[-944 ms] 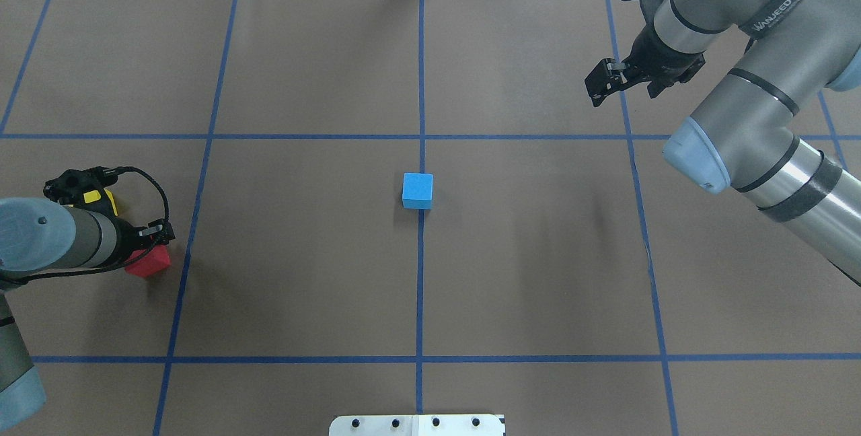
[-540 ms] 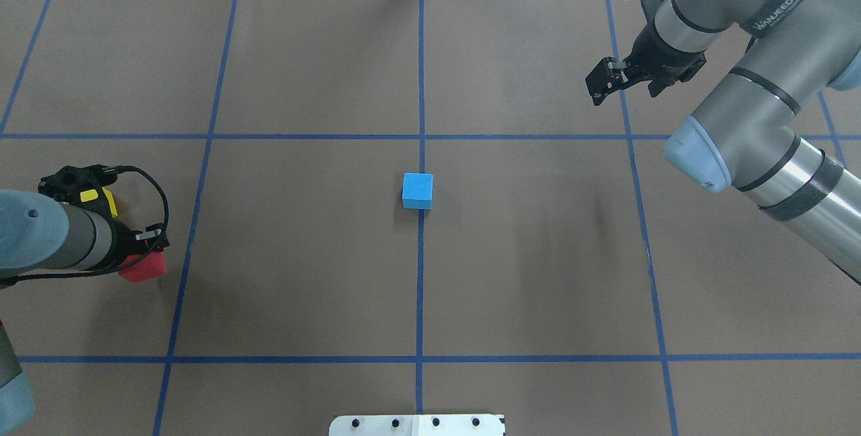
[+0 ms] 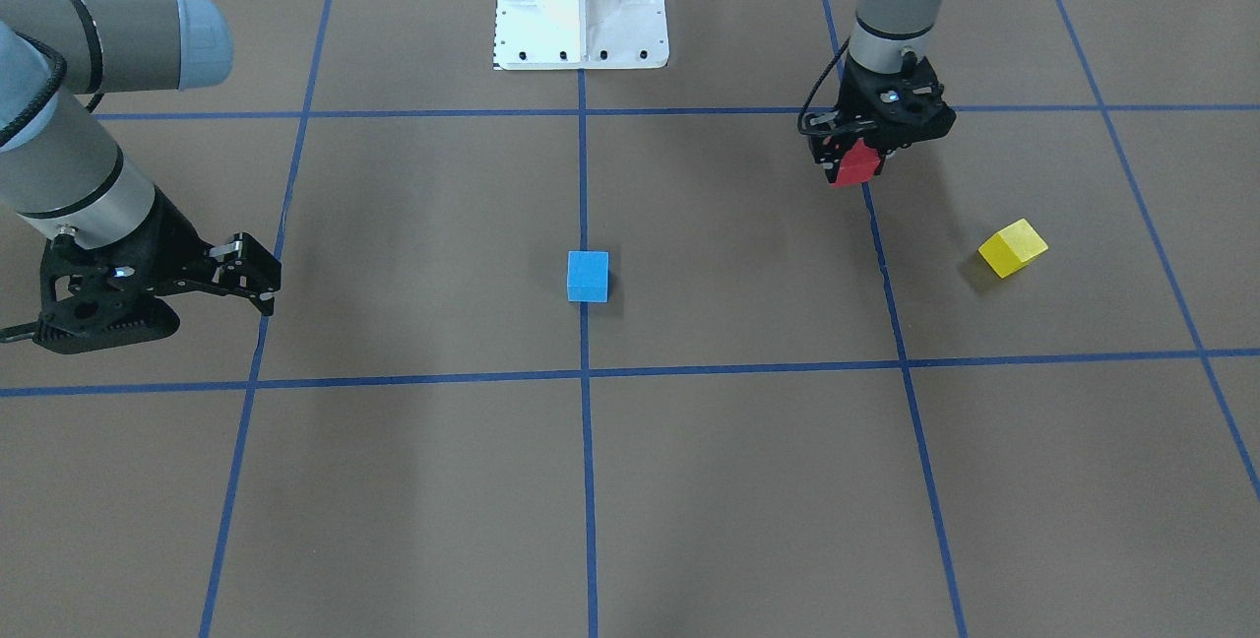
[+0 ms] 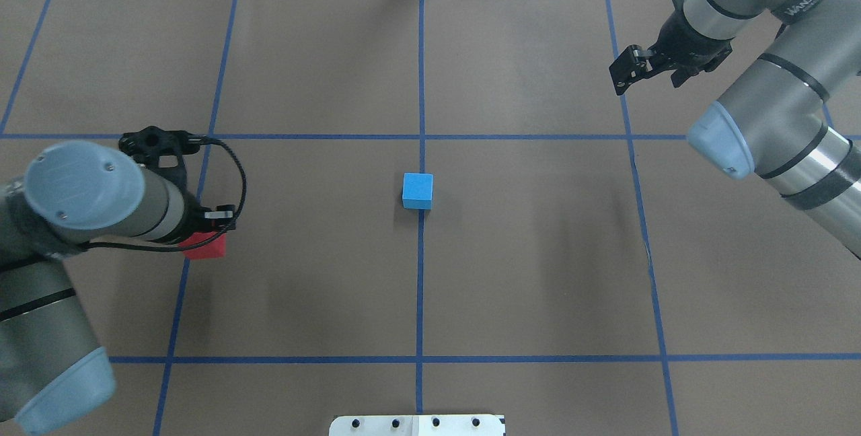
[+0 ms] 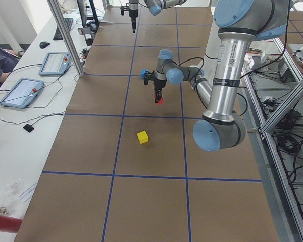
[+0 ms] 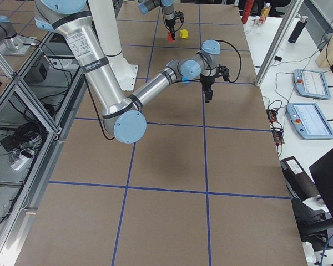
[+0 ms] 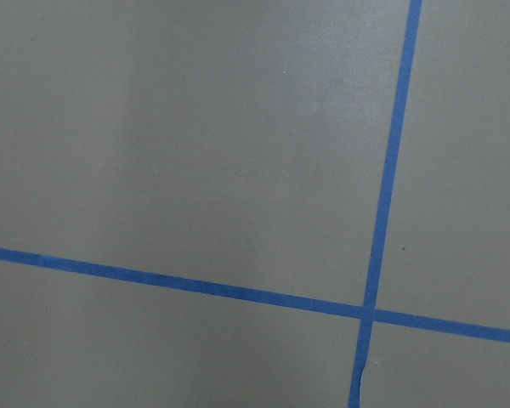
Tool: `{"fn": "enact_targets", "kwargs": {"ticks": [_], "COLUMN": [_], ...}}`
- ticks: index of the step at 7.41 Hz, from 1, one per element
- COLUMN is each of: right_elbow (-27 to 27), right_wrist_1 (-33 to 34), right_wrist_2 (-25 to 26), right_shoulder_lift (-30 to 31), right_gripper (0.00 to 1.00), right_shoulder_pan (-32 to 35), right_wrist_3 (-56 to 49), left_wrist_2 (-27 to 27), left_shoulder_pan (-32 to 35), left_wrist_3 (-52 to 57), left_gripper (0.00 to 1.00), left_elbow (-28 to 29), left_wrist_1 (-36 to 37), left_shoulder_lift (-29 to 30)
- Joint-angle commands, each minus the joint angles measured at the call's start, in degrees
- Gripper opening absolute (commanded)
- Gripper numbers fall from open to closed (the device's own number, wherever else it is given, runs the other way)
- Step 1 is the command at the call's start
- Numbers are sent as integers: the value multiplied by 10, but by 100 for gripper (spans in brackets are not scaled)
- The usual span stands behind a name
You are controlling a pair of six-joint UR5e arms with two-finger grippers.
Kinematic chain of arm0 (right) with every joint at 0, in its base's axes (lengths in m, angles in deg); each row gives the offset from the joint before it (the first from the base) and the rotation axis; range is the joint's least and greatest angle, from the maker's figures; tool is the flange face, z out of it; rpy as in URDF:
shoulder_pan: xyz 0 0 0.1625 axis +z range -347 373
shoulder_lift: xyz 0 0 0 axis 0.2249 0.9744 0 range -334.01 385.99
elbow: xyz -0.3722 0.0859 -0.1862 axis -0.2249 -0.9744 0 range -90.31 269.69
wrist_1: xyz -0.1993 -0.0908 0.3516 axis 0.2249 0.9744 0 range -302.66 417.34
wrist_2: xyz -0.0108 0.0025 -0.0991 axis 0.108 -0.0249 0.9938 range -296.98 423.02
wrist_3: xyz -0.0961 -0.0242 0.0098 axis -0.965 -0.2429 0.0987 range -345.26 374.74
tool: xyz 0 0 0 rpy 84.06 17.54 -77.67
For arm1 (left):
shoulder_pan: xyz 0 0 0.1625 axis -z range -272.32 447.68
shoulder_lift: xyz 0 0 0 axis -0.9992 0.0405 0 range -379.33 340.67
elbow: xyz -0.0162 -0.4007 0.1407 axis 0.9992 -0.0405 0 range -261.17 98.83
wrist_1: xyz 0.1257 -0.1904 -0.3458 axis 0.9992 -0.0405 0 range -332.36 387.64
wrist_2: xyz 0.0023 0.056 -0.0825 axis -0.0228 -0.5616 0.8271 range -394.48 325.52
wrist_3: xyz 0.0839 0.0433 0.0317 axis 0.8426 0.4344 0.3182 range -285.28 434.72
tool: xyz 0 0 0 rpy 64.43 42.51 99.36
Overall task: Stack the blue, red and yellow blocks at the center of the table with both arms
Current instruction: 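Carry the red cube with the left gripper onto the blue cube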
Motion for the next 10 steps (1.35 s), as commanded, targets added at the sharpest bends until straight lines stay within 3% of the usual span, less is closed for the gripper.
{"fn": "enact_targets", "kwargs": {"ticks": [1,3,5,10], "right_elbow": [-5,-6,-6,-5], "right_wrist_1": [-1,-4,-6,-5], "right_wrist_2": [-31,-57,-68,-70], "right_shoulder_lift": [28,70,101,101], "right_gripper": [99,99,99,99], "right_shoulder_pan": [42,81,105,111], "right_wrist_3": [-56,-98,-134,-134], "left_wrist_2": [11,12,13,21], "left_shoulder_pan": [-14,-18,-18,-15], "left_wrist_3": [44,117,113,95], "left_gripper": [0,0,0,0], "left_elbow": [146,278,355,389], "left_wrist_1": [114,71,-25,-53], "left_shoulder_lift": [266,361,377,382]}}
